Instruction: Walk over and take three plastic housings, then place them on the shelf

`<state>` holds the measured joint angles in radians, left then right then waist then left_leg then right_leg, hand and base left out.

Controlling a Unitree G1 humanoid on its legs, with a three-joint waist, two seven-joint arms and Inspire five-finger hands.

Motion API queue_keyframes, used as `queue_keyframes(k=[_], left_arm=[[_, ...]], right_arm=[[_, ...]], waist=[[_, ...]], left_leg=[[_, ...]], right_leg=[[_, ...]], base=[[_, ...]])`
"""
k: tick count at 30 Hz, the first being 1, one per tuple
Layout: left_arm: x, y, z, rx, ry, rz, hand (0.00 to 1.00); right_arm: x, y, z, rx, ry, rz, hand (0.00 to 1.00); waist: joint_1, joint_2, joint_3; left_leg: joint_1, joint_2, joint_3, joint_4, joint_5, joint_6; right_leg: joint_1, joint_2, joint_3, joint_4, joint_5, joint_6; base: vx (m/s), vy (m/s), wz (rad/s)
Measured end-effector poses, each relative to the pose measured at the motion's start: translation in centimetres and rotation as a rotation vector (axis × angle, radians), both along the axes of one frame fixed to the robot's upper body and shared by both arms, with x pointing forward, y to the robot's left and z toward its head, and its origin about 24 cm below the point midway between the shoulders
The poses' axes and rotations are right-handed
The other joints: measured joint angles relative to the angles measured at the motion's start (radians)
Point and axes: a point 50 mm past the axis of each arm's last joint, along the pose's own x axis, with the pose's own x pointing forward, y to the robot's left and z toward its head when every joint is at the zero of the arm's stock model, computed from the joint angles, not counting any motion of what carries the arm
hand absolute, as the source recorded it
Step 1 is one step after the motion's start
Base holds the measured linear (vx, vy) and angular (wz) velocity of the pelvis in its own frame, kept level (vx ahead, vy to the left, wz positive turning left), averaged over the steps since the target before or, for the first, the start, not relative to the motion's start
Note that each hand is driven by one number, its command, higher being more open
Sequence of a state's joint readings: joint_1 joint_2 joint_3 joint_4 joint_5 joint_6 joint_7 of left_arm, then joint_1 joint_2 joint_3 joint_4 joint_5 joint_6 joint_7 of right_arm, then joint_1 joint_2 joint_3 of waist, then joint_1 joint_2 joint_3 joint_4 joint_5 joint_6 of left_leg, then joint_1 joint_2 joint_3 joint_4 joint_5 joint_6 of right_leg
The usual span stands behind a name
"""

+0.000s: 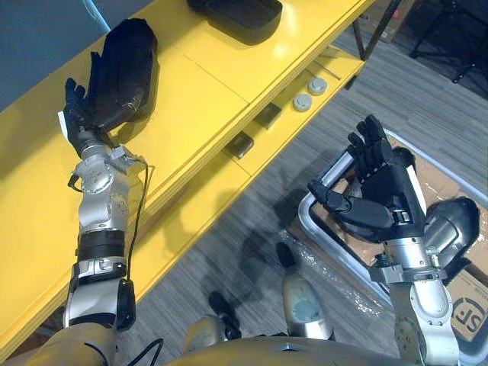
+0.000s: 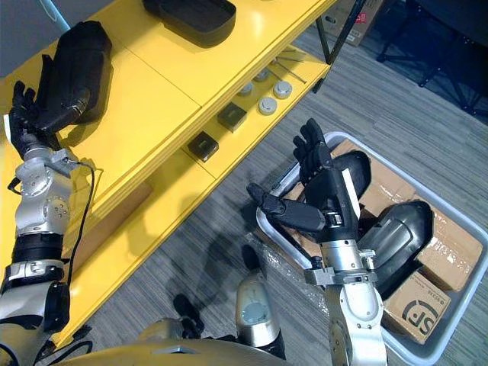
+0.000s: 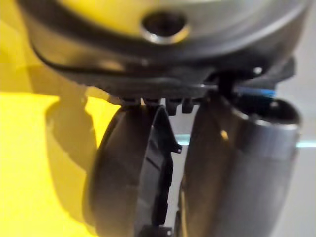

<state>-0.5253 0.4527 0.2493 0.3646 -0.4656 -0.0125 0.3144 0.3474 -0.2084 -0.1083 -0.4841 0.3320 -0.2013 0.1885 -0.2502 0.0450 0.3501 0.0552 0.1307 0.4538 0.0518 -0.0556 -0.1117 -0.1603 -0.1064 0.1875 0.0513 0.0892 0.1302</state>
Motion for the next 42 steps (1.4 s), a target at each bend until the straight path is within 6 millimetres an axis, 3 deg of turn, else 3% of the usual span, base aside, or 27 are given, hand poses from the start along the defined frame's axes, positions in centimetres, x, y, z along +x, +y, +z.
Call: queue_keyframes(k=[4,12,17,19,25,37,42], left_arm=[[0.2,0.7,0.3,0.041,0.026,-0.053,1.0],[0.2,1.0,0.9,0.137,0.051,-0.187,1.0],[-1.4,0.1,0.1,0.245,0.097,-0.296,1.0],[-1.9,-0.4,-0.2,0.378,0.149,-0.302,1.0],[-3.1,0.7,-0.6,0.574,0.263,-0.244,1.0],[-4.0,1.3,3.9,0.903,0.161,0.099,1.0],[-4.2,-3.2,7.3,1.104,-0.059,0.063,1.0]], right_arm=[[0.0,-0.1,0.0,-0.003,0.002,0.007,1.0],[-0.1,-0.1,-0.1,-0.018,0.023,0.019,1.0],[-0.2,0.0,0.3,-0.03,0.006,0.037,1.0],[-0.2,0.1,0.5,-0.03,0.0,0.041,1.0],[-0.2,-0.2,0.2,-0.032,0.034,0.029,1.0],[-0.5,-0.9,-0.4,-0.031,0.072,0.006,1.0],[-0.7,-1.1,-0.8,-0.021,0.095,0.009,1.0]], waist=[[0.004,0.018,0.018],[0.016,0.021,0.023],[0.025,0.022,0.023],[0.029,0.022,0.023],[0.046,0.026,0.022],[0.05,0.044,0.012],[0.05,0.055,0.005]], left_leg=[[-0.002,0.002,-0.001,0.005,0.0,0.0],[-0.009,0.003,-0.021,0.013,0.0,0.0],[0.009,0.001,-0.036,0.011,0.0,0.001],[0.008,-0.002,-0.052,0.012,0.002,0.004],[0.005,-0.005,-0.059,0.013,0.009,0.007],[0.005,-0.007,-0.065,0.011,0.012,0.008],[0.006,-0.016,-0.067,0.003,0.015,0.013]], right_leg=[[0.001,0.0,-0.001,0.001,0.0,0.0],[0.007,-0.004,-0.017,0.001,0.0,0.0],[0.031,-0.007,-0.03,0.001,0.0,0.0],[0.04,-0.013,-0.045,0.0,-0.001,0.0],[0.041,-0.015,-0.046,-0.001,-0.001,0.0],[0.042,-0.016,-0.049,-0.001,0.0,0.0],[0.042,-0.023,-0.049,-0.002,0.001,0.002]], base=[[0.0,0.0,0.0],[-0.01,0.006,0.05],[0.0,0.016,0.07],[-0.03,0.019,0.16],[-0.04,0.003,0.03],[0.0,0.001,0.01],[0.0,0.0,0.0]])
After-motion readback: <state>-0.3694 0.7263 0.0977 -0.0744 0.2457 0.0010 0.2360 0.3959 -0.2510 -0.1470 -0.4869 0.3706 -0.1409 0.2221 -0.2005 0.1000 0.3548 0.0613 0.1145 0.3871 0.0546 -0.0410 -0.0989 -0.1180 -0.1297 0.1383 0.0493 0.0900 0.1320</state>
